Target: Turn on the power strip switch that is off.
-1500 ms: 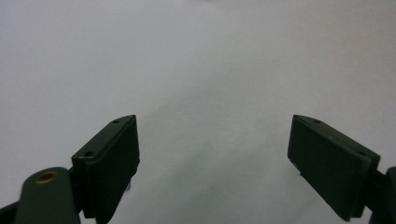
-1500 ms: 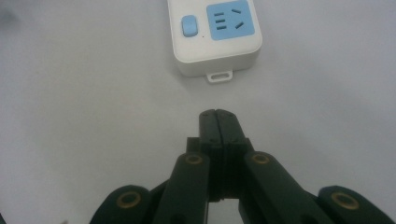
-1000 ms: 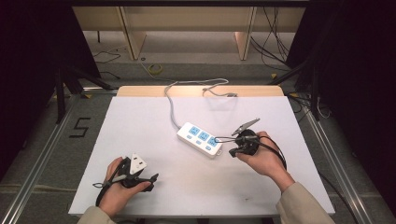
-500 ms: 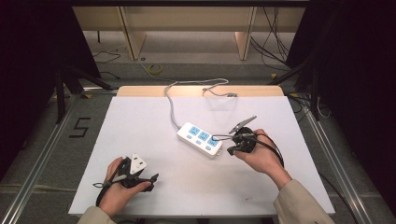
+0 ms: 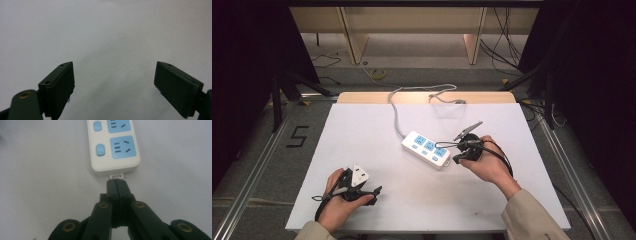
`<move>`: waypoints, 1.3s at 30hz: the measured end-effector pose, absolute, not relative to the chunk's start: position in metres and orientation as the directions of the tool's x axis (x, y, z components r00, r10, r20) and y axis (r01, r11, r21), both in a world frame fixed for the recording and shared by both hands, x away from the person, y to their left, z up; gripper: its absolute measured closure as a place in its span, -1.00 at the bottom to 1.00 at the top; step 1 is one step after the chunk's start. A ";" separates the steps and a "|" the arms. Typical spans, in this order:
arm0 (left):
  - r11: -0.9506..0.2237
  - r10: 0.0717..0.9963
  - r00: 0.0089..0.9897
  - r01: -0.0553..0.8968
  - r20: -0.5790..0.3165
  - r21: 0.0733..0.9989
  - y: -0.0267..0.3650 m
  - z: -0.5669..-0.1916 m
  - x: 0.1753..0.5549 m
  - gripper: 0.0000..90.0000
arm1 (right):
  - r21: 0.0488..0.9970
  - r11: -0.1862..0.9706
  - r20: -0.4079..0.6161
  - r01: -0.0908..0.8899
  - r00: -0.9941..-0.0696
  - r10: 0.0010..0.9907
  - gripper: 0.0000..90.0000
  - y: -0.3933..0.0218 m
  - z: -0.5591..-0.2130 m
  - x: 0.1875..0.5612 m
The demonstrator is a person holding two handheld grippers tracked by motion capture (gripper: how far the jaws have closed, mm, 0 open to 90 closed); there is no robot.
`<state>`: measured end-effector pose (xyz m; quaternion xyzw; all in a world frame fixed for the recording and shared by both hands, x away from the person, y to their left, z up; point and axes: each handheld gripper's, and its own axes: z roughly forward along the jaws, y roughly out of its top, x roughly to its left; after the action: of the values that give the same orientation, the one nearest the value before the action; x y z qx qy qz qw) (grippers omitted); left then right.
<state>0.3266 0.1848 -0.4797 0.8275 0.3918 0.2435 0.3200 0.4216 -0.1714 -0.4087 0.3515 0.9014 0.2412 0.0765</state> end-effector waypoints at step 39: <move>-0.497 0.798 0.582 0.494 0.153 0.713 0.184 -0.480 0.327 -0.63 | 0.462 0.663 0.016 0.588 -0.754 0.657 1.00 -0.147 -0.412 0.438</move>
<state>0.3268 0.1842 -0.4795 0.8312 0.3887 0.2403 0.3167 0.4376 -0.1468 -0.4120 0.3425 0.9088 0.2257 0.0761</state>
